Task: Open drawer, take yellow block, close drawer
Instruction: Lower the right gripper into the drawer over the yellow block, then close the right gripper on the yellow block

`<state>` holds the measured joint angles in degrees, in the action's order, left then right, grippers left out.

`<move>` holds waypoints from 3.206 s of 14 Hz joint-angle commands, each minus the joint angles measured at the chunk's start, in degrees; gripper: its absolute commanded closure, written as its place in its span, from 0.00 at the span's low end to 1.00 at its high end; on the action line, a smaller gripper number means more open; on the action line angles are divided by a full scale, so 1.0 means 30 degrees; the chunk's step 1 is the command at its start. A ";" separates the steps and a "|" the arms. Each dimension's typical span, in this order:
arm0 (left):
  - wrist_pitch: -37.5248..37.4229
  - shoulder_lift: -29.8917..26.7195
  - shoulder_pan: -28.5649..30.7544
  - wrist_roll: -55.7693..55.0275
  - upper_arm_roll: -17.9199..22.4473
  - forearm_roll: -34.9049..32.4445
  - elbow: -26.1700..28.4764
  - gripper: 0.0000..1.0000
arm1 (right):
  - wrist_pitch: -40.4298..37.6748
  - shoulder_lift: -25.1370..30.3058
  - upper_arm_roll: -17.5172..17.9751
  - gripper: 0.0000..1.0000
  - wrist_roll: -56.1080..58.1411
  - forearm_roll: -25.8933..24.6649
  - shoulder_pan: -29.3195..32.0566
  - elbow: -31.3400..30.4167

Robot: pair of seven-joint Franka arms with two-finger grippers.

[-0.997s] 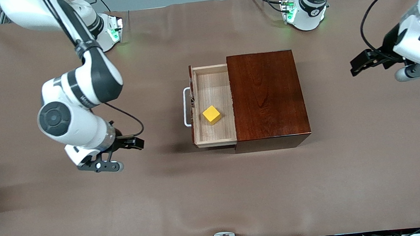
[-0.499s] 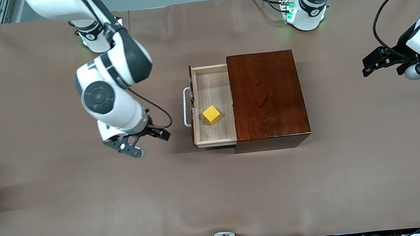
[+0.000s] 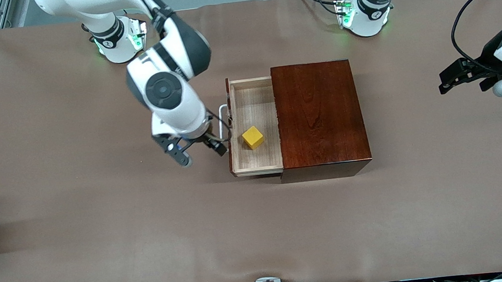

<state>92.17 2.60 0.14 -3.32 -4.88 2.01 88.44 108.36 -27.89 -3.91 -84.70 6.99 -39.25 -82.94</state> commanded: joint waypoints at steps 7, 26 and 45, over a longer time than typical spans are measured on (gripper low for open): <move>0.0390 -0.0281 -0.0046 0.0461 -0.0277 -0.1400 0.0695 0.00 | 0.2259 -0.2042 -0.0191 0.00 -0.5607 -0.0131 -0.2765 0.0838; 0.0361 -0.0311 0.0013 0.0491 -0.0335 -0.1342 0.0725 0.00 | 0.4896 -0.3624 -0.0191 0.00 -0.3142 -0.0192 -0.2589 0.1161; 0.0361 -0.0281 0.0101 0.0462 -0.0335 -0.1137 0.0725 0.00 | 0.1940 -0.3331 -0.0045 1.00 -0.1710 0.0334 -0.1128 0.4908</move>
<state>92.70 2.61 0.01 -3.22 -5.62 -1.17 89.87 116.07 -37.87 -4.87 -91.93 6.82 -44.59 -70.35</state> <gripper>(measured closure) 0.000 0.445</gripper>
